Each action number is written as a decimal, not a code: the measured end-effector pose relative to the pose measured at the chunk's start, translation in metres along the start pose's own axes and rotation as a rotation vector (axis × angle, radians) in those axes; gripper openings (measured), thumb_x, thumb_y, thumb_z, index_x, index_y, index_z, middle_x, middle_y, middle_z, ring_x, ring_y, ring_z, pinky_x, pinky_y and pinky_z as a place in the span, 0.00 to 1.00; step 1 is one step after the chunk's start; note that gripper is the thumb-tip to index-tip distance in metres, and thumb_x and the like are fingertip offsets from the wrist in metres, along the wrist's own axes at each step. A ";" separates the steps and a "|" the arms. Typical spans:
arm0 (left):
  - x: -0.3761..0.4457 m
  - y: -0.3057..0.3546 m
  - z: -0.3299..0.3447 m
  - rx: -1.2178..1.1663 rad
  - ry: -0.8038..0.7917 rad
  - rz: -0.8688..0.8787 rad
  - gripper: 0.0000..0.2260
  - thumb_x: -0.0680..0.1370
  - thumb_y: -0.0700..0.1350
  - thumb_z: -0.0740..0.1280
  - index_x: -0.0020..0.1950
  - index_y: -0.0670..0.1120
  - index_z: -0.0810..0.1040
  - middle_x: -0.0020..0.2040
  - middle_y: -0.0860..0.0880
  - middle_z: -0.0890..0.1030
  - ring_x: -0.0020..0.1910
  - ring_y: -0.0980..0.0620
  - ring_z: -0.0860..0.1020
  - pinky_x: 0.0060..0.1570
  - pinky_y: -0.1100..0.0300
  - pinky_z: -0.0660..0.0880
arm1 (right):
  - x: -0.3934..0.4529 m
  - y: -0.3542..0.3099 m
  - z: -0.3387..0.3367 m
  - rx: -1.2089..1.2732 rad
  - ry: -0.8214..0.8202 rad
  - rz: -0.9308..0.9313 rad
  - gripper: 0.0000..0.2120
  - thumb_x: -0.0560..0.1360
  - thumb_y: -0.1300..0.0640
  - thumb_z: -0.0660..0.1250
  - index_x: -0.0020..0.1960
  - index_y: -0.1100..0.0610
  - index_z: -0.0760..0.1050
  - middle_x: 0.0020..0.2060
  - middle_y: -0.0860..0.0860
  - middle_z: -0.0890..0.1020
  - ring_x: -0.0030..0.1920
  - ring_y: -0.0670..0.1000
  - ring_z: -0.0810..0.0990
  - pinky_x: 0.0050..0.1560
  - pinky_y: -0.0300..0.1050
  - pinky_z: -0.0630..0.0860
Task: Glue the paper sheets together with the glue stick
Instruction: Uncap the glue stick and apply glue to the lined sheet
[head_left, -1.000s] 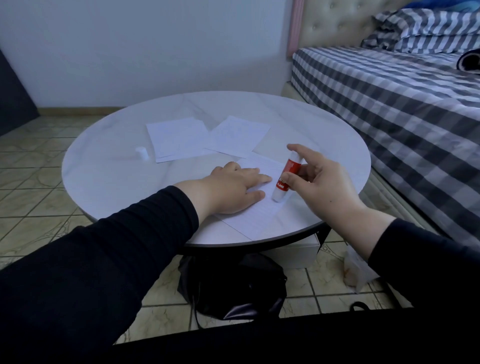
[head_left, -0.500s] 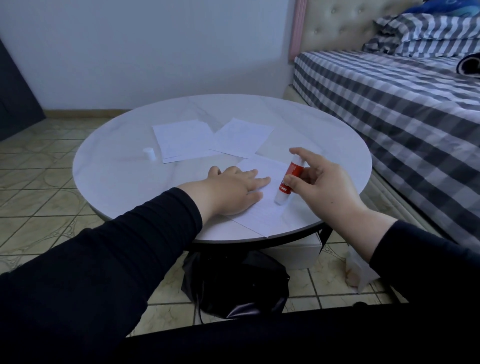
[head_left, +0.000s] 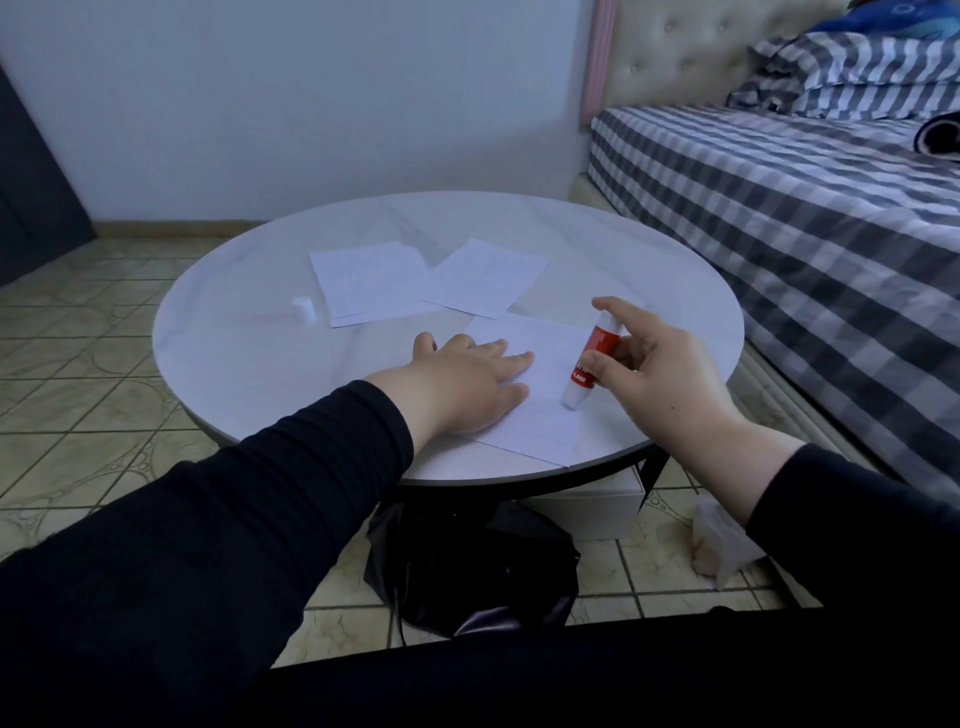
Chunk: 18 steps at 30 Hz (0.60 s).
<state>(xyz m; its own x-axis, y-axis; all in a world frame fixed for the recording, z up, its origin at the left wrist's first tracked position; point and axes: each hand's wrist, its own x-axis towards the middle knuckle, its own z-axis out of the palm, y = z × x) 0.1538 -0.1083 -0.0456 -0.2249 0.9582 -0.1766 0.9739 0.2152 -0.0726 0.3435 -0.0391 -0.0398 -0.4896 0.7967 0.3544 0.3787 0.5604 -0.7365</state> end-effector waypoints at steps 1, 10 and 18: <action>0.000 0.001 0.000 -0.003 0.003 -0.004 0.23 0.81 0.62 0.42 0.77 0.66 0.45 0.80 0.56 0.48 0.78 0.47 0.49 0.70 0.38 0.46 | 0.002 0.001 -0.002 -0.001 0.015 0.009 0.23 0.75 0.56 0.70 0.67 0.43 0.71 0.40 0.45 0.83 0.45 0.41 0.81 0.43 0.23 0.70; 0.003 0.010 -0.005 0.045 -0.001 -0.070 0.24 0.81 0.61 0.42 0.78 0.63 0.45 0.80 0.54 0.49 0.77 0.45 0.51 0.69 0.37 0.46 | 0.001 0.003 0.001 0.041 -0.024 -0.008 0.23 0.75 0.55 0.70 0.66 0.40 0.71 0.41 0.48 0.85 0.45 0.45 0.83 0.49 0.35 0.75; 0.008 0.017 -0.003 0.059 0.050 -0.108 0.25 0.80 0.61 0.42 0.78 0.60 0.48 0.79 0.51 0.56 0.75 0.44 0.54 0.67 0.37 0.47 | 0.004 0.007 -0.006 0.183 0.041 0.012 0.23 0.74 0.56 0.72 0.64 0.38 0.72 0.41 0.48 0.85 0.45 0.44 0.84 0.55 0.40 0.77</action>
<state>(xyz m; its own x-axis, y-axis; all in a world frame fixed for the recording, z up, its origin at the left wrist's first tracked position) 0.1683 -0.0965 -0.0457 -0.3251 0.9386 -0.1158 0.9402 0.3076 -0.1461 0.3492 -0.0306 -0.0405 -0.4519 0.8138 0.3653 0.2332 0.5031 -0.8322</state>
